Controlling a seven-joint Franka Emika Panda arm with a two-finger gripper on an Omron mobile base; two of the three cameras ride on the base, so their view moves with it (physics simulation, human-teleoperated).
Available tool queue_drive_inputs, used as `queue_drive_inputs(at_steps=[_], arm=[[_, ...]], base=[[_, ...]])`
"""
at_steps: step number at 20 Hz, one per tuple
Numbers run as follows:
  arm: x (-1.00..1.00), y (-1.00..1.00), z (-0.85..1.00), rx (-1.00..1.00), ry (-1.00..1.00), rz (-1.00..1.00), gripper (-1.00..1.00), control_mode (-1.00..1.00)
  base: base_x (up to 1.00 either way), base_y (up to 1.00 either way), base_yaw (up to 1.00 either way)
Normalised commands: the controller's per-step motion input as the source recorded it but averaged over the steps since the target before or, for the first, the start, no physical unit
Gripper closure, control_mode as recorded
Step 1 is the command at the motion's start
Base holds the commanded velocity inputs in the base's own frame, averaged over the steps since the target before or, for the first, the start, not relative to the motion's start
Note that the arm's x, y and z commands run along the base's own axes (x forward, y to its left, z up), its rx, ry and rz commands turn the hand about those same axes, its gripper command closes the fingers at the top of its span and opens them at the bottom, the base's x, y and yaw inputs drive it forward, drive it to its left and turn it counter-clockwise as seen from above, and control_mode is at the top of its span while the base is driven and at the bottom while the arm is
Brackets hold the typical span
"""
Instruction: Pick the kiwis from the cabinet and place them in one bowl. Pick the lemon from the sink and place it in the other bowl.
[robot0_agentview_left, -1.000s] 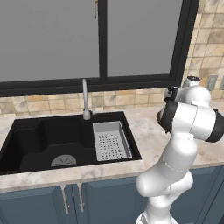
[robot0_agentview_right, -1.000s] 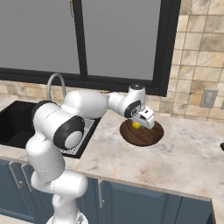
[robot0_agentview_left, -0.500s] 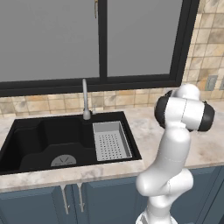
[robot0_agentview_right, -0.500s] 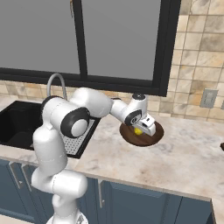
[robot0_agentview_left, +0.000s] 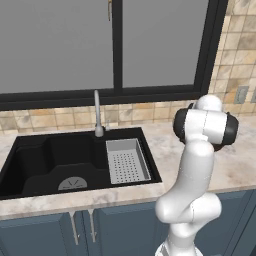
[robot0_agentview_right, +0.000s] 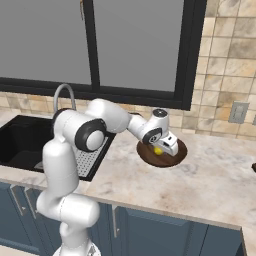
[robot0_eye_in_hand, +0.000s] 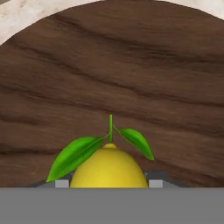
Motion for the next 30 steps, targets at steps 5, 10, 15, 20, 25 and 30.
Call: queue_drive_inputs(at_steps=[5,10,15,20,25,30], arm=[[0.14,-0.01,-0.3,0.0,-0.04,0.02,1.0,-1.0],[0.13,0.0,-0.09,0.0,-0.03,0.01,-1.0,-1.0],[0.04,-0.02,0.0,0.0,0.0,0.01,-1.0,-1.0],[0.01,-0.01,0.07,0.0,0.02,0.0,-1.0,-1.0],[-0.02,0.02,0.42,0.0,0.0,-0.03,-1.0,-1.0],[-0.28,0.06,0.77,0.0,0.0,0.0,-1.0,-1.0]], base=[[0.0,0.0,0.0],[0.0,0.0,0.0],[0.0,0.0,0.0],[0.0,0.0,0.0],[0.0,0.0,0.0],[0.0,0.0,0.0]])
